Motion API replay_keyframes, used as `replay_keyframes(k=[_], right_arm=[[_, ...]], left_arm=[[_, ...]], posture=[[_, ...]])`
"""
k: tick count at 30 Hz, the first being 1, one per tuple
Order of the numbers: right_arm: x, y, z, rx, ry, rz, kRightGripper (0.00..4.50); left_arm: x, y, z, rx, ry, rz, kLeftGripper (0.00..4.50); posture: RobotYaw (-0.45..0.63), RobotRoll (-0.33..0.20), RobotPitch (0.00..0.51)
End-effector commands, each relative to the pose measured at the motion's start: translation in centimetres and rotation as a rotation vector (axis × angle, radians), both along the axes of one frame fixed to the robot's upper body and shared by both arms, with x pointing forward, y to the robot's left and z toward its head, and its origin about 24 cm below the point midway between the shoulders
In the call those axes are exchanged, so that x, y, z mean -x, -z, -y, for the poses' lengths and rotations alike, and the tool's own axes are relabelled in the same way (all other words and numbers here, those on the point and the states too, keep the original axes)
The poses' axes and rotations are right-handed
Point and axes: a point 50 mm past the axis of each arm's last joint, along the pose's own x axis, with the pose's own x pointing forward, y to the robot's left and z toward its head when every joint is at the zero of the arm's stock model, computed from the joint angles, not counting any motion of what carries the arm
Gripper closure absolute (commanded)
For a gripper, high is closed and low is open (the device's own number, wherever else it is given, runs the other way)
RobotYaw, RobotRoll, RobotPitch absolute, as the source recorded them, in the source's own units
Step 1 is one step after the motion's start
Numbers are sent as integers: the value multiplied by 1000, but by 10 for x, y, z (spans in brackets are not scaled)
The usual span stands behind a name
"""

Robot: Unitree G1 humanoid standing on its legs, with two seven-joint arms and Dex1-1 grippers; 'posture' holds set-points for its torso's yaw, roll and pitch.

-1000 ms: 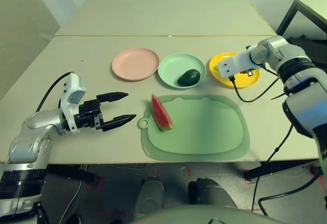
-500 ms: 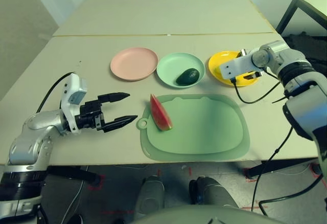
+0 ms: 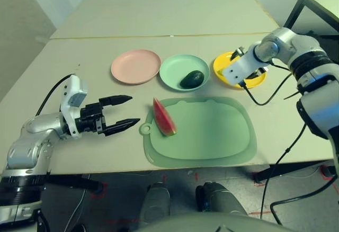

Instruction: Place the fruits into color-matched plates.

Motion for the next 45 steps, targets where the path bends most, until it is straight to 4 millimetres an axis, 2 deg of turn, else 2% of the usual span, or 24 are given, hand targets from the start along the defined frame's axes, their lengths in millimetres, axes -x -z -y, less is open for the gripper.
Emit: replay_keyframes(k=[1, 4, 7, 11, 16, 21, 26, 30, 33, 37, 39, 42, 45], right_arm=[[28, 11, -25, 32, -260, -33, 48], [51, 16, -39, 36, -359, -74, 48], [61, 16, -51, 35, -394, -86, 48], [67, 8, -74, 17, -450, -71, 48], [65, 6, -78, 0, -432, -75, 48], [51, 12, -56, -66, -248, -122, 48], [46, 14, -20, -265, 47, -223, 48], [59, 14, 2, -450, 247, -403, 48], [74, 16, 16, -676, 418, -647, 48], [94, 29, 38, -844, 670, -1026, 48], [102, 32, 43, -952, 697, -1185, 48], [107, 41, 50, -1069, 699, -1260, 48], [108, 54, 55, -1101, 688, -1250, 48]], left_arm=[[1, -1, -8, -15, -10, -15, 0], [1, -2, -12, -17, -11, -21, 0], [1, -3, -13, -21, -7, -27, 0], [1, -2, -13, -24, 5, -40, 0], [1, 0, -8, -23, 14, -39, 0], [0, 0, -6, -24, 17, -27, 0], [0, 0, -6, -28, 22, -28, 0], [-3, 1, -7, -32, 28, -32, 0], [-8, -1, -5, -36, 40, -29, 0], [-12, -2, -5, -40, 49, -27, 0], [-13, -3, -6, -45, 54, -29, 0], [-15, -3, -6, -70, 76, -31, 0], [-19, -5, -3, -95, 104, -18, 0]], posture=[[113, 0, 103], [114, 0, 102], [115, 0, 103], [117, 0, 104], [124, 0, 105], [124, 0, 106], [97, 0, 101], [70, 0, 95], [56, 0, 92], [40, 0, 90], [33, 0, 88], [28, 0, 83], [27, 0, 78]])
